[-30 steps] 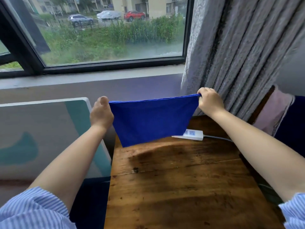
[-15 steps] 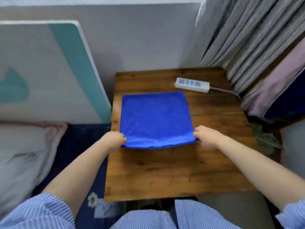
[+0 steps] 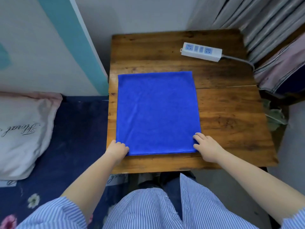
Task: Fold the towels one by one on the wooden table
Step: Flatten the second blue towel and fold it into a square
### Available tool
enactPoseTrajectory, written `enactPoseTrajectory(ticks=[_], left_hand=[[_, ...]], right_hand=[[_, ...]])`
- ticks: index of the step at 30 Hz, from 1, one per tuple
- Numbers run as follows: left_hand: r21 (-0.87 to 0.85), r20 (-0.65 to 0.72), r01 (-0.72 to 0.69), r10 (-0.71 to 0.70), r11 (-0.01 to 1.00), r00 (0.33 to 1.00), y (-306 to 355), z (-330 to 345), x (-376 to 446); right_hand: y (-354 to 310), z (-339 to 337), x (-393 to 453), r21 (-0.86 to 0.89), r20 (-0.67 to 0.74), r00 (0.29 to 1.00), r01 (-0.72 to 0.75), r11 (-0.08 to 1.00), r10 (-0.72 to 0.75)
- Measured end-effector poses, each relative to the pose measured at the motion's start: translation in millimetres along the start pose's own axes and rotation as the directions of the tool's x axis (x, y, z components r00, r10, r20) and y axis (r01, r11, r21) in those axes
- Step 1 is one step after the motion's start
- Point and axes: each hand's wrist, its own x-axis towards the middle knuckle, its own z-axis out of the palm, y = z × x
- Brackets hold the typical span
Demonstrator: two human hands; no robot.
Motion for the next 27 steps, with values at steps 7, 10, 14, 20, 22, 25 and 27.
enactPoseTrajectory(ticks=[7,10,14,20,22,25,27], left_hand=[[-0.165,0.079,0.066,-0.053,0.984,0.995,-2,-16,7],[-0.244,-0.074,0.124,-0.146,0.962,0.987,-7,-41,20],[-0.373,-0.279,0.148,-0.263,0.916,0.924,-18,-83,52],[-0.565,-0.424,0.072,-0.364,0.822,0.829,-40,-150,110],[-0.668,-0.383,0.075,-0.428,0.74,0.818,-40,-165,129],[-0.704,-0.36,0.1,-0.475,0.703,0.803,-46,-178,157],[-0.714,-0.385,0.071,-0.476,0.696,0.79,-49,-180,174]], right_hand=[[18,-24,18,0.094,-0.056,0.998,-0.012,0.996,0.017],[36,-46,37,0.227,-0.153,0.984,-0.055,0.972,0.091],[68,-77,69,0.516,-0.242,0.921,-0.144,0.844,0.305],[125,-120,119,0.758,-0.275,0.749,-0.216,0.615,0.603],[138,-129,130,0.804,-0.248,0.715,-0.226,0.551,0.654],[158,-135,150,0.765,-0.284,0.718,-0.229,0.601,0.635],[165,-134,164,0.719,-0.317,0.748,-0.211,0.662,0.583]])
